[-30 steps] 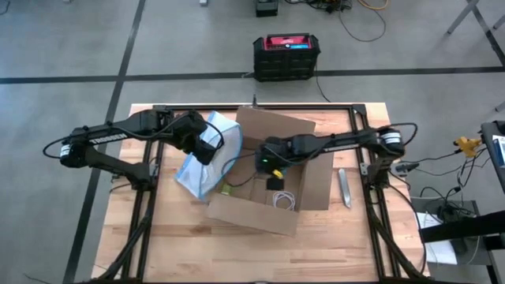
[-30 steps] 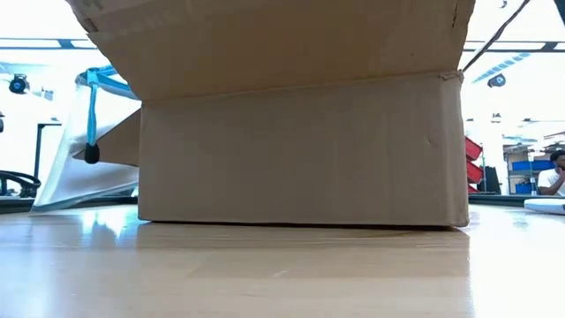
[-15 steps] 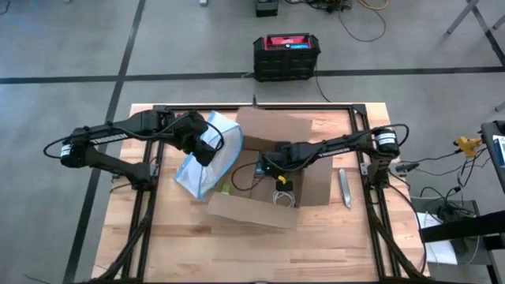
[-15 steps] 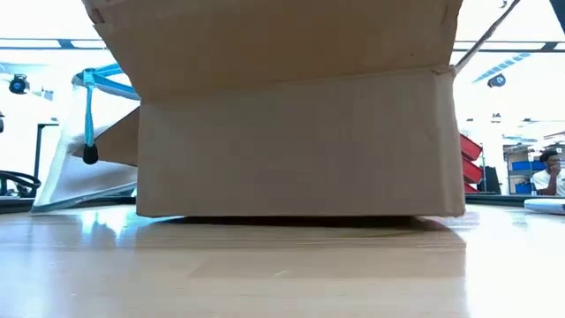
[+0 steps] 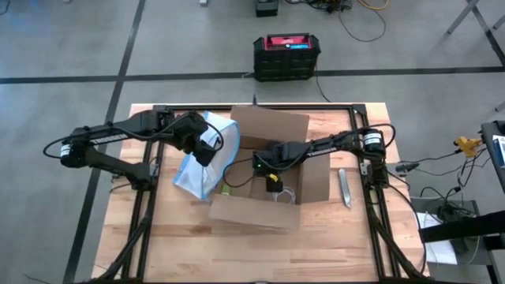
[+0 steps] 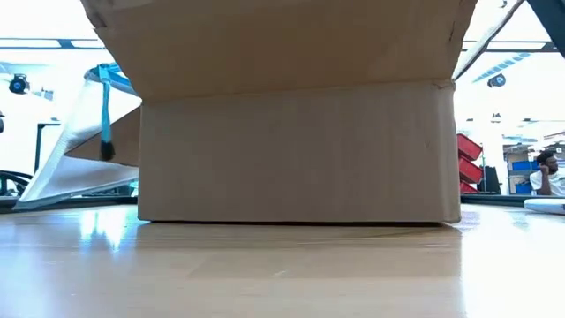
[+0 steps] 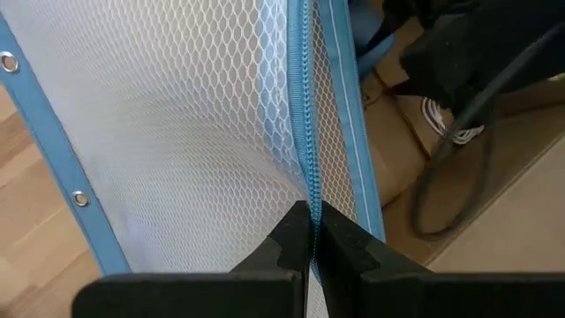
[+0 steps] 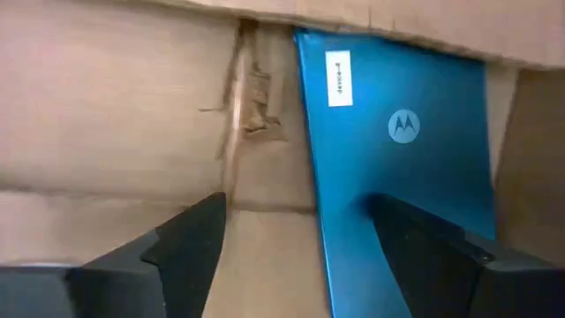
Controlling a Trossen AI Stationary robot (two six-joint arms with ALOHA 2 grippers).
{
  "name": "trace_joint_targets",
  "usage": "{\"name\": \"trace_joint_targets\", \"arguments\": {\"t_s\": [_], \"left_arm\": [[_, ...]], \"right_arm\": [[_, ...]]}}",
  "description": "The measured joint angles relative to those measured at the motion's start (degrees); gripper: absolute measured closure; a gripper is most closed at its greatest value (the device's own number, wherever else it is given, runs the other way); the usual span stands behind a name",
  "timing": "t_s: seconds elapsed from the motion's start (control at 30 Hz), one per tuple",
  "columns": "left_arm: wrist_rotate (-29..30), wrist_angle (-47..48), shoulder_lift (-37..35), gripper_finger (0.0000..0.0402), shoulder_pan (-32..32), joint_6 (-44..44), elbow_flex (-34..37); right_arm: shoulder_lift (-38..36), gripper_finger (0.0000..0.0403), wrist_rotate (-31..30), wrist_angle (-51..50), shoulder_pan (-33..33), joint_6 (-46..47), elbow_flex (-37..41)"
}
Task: Unpack boxes
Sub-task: Put the blue cellphone into the blue zip bag
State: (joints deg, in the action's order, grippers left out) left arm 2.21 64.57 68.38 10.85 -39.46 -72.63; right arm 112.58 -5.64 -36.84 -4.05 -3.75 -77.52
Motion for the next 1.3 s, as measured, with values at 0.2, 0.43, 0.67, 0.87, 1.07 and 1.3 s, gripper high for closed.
{"name": "trace_joint_targets", "arguments": {"t_s": [0.2, 0.43, 0.67, 0.87, 1.07, 1.3], "left_arm": [[0.1, -0.1, 0.0, 0.0401, -0.1, 0.0, 1.3], [-0.2, -0.1, 0.0, 0.0401, -0.1, 0.2, 2.7], [-0.2, -0.6, -0.1, 0.0402, -0.1, 1.9, 2.4], [-0.3, -0.5, -0.1, 0.0401, 0.0, 3.0, 2.4], [-0.3, -0.5, -0.2, 0.0401, -0.1, 3.2, 2.4], [-0.3, -0.7, -0.2, 0.0401, 0.0, 3.2, 2.4]], "right_arm": [[0.7, 0.0130, -0.8, 1.3, -0.3, 3.2, -0.4], [-0.6, 0.0170, 19.4, 0.3, -1.6, 8.8, -0.5], [-4.4, 0.0201, 13.9, -1.6, -1.5, 7.3, -2.1], [-2.9, 0.0183, 10.1, -3.6, -2.1, 11.1, -1.8], [-0.9, 0.0125, 10.1, -3.9, -3.0, 15.2, -1.7], [-0.5, 0.0053, 11.0, -3.0, -2.2, 14.5, -1.4]]}}
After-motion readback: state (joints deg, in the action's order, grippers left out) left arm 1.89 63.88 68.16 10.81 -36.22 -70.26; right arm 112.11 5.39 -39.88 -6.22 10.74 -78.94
